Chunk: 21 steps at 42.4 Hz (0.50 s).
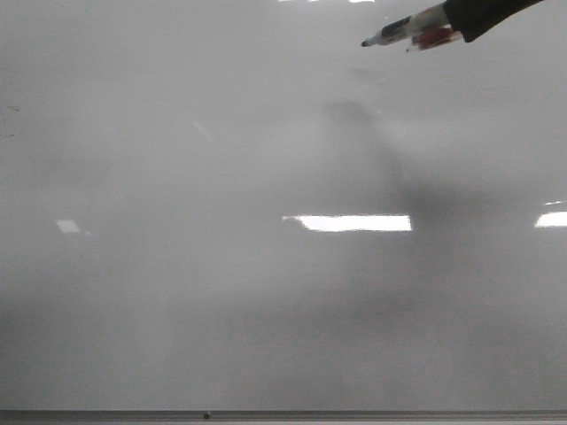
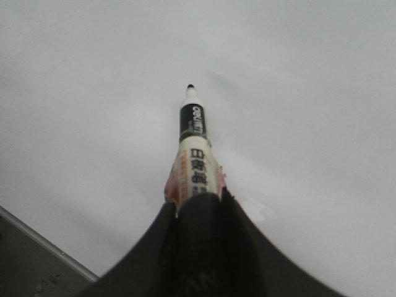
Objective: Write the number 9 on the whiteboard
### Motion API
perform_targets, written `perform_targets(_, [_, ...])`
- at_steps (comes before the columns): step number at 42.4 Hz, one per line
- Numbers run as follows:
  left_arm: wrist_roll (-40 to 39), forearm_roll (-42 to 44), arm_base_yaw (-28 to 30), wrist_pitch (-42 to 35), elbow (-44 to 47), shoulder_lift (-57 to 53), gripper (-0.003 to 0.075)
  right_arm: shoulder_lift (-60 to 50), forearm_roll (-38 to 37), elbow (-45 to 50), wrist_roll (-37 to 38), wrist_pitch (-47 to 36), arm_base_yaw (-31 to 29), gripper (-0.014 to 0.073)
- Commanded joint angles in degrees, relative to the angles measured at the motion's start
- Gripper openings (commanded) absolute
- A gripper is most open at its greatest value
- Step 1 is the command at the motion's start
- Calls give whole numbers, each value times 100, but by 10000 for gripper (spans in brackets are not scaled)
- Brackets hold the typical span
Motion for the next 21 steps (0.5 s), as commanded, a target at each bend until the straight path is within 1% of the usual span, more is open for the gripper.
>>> perform_targets(1, [-58,-150,10,-311,-141,-81,441,109,86,-364,12,-463,7,-68])
perform_targets(11, [-58,-150,10,-311,-141,-81,441,750,95,-843,12,-580,13,-68])
perform_targets(14, [-58,-150,10,-311,-141,-81,441,975,102,-1040,12,-536,120,-68])
perform_targets(17, [-58,-150,10,-311,-141,-81,441,1184,102,-1225,12,-294,236,-68])
perform_targets(21, [-58,-150,10,-311,-141,-81,441,1319,96,-1245,0,152,309,-68])
